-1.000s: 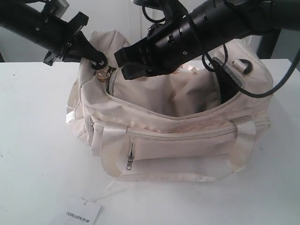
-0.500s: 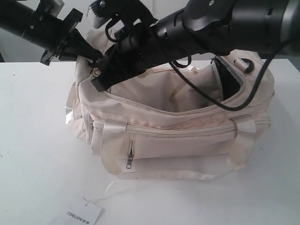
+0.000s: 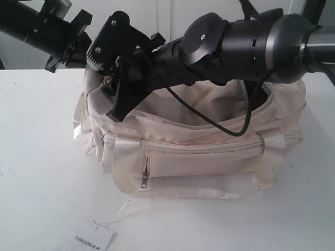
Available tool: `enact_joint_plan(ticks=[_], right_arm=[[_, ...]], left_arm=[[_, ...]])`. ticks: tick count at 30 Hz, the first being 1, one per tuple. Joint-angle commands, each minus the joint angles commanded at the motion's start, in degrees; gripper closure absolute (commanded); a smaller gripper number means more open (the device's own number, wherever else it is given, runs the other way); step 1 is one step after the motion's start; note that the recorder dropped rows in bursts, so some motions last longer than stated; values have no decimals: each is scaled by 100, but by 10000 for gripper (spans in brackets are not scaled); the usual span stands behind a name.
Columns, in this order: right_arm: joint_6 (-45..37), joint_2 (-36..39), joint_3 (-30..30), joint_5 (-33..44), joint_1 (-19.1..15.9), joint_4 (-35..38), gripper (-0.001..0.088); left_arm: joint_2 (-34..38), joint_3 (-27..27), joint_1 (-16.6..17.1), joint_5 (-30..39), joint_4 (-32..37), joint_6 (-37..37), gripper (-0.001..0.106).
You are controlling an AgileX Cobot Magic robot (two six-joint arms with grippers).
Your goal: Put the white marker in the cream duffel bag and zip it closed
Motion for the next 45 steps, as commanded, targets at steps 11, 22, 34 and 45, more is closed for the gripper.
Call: enact_joint_plan(ticks=[11,22,34,45], right_arm=[[-520,98,0,-145,0,-14,479],[-1146,98,0,-137,121,47,479],[-803,52,0,25,146,47,850],[-226,-360,0,-102,146,47,868]], left_arm=[[0,0,0,12,0,0,1053],[0,0,0,34,0,0,1053],[0,0,0,31,0,11,1053],[0,0,0,20,0,11,1053]])
